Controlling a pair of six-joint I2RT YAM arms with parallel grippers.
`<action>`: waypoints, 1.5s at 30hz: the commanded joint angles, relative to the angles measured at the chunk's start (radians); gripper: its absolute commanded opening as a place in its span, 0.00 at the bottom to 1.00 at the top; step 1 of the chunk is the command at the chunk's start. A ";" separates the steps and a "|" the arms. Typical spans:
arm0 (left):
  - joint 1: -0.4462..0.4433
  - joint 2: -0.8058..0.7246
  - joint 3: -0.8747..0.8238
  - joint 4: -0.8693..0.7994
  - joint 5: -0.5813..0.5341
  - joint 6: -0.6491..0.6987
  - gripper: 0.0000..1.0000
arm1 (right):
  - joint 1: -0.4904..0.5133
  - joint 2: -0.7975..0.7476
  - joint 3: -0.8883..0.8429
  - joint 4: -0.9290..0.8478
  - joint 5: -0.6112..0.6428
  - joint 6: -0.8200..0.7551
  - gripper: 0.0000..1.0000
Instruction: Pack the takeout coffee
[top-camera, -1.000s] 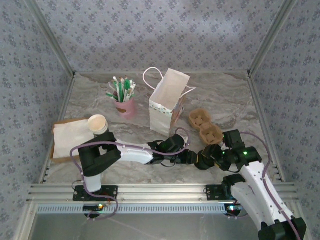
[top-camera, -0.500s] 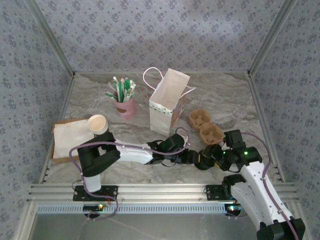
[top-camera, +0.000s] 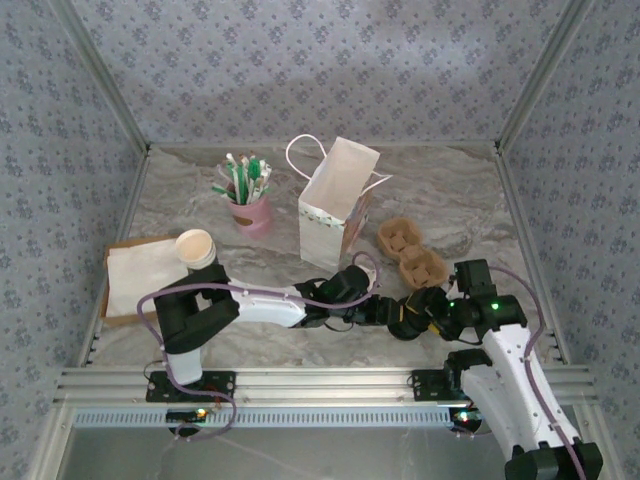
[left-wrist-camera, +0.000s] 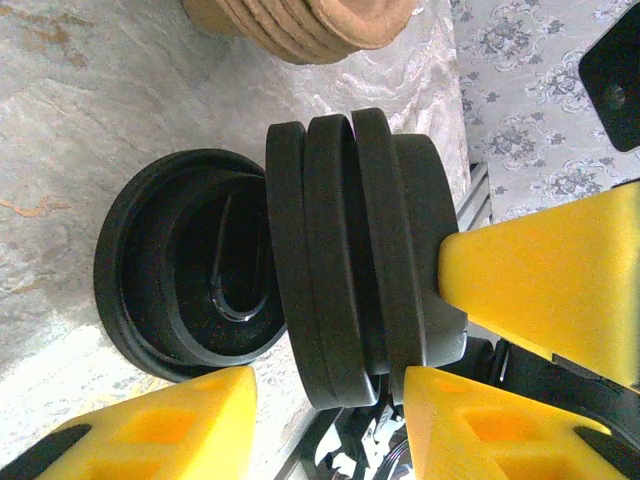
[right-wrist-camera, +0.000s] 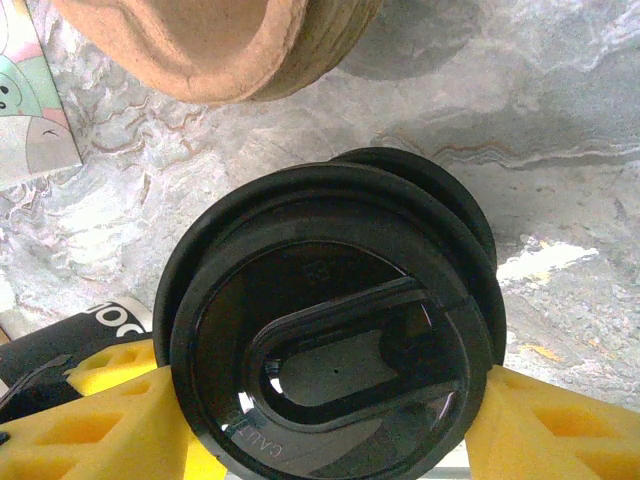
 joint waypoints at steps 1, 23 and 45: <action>0.003 0.019 0.034 0.021 0.015 -0.004 0.43 | -0.014 -0.012 0.005 -0.018 -0.056 -0.027 0.67; 0.004 0.025 0.029 0.005 -0.002 0.002 0.39 | -0.051 -0.016 0.005 -0.039 -0.075 -0.052 0.66; 0.003 0.030 0.038 -0.036 -0.012 0.005 0.39 | -0.061 -0.026 0.019 -0.078 -0.061 -0.065 0.66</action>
